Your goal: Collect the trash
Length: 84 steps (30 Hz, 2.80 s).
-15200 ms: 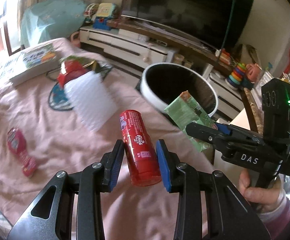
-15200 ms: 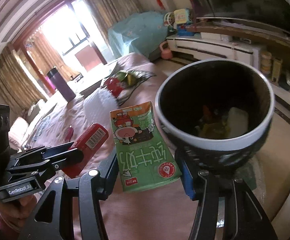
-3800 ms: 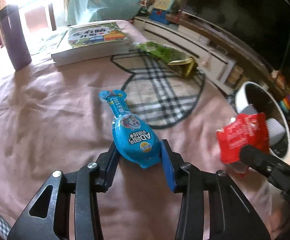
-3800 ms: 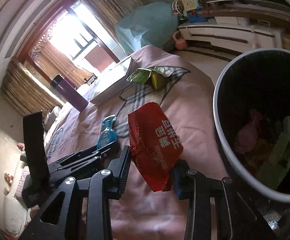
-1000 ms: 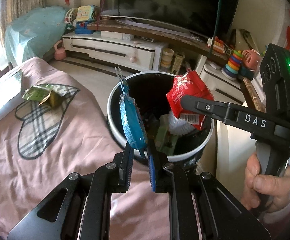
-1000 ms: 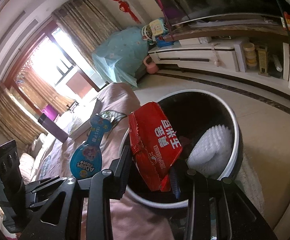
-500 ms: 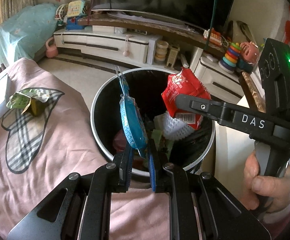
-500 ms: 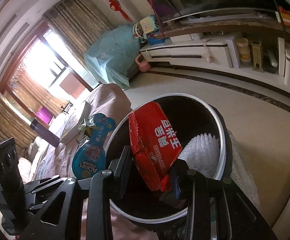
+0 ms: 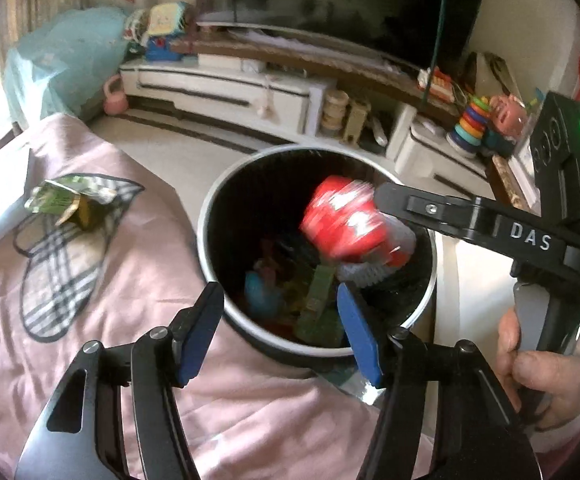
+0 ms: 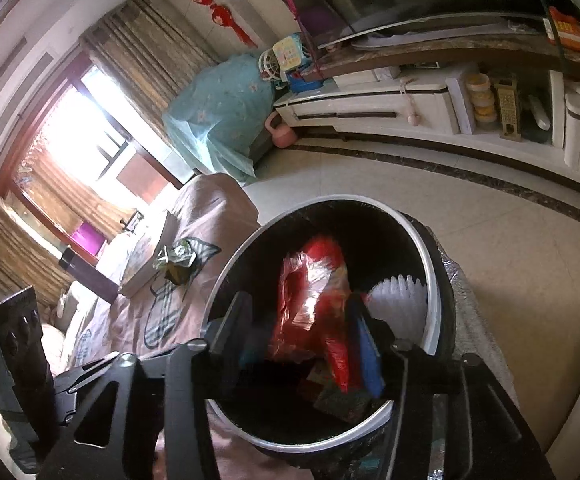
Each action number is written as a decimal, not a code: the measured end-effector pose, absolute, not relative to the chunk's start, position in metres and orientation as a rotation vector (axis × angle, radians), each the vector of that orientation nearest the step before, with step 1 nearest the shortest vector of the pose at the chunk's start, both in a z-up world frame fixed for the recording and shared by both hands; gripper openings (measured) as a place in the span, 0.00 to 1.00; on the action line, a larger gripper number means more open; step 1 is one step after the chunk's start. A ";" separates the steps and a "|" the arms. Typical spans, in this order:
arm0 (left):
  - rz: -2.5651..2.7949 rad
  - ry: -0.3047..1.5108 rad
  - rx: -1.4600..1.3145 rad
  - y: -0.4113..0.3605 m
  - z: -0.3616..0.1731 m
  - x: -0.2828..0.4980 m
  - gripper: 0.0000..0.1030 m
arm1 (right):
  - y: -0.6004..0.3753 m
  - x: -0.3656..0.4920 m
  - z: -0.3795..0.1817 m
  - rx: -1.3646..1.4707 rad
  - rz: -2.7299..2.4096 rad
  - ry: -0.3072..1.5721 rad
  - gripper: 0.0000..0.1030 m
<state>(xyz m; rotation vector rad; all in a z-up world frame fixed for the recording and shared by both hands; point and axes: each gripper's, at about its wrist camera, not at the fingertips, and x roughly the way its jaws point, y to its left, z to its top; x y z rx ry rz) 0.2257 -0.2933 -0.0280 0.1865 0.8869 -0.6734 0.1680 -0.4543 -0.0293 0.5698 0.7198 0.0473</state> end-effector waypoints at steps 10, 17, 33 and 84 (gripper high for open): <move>-0.608 0.857 0.054 -0.230 -0.021 0.202 0.69 | -0.440 0.133 -0.014 0.569 0.042 0.631 0.90; -0.567 0.834 -0.010 -0.191 -0.027 0.167 0.73 | -0.412 0.097 -0.019 0.557 0.011 0.598 0.96; -0.473 0.633 -0.046 -0.135 -0.021 0.090 0.88 | -0.346 0.024 -0.015 0.365 -0.115 0.496 0.98; -0.292 0.367 0.021 -0.114 -0.013 0.038 1.00 | -0.300 -0.027 -0.002 0.093 -0.256 0.269 1.00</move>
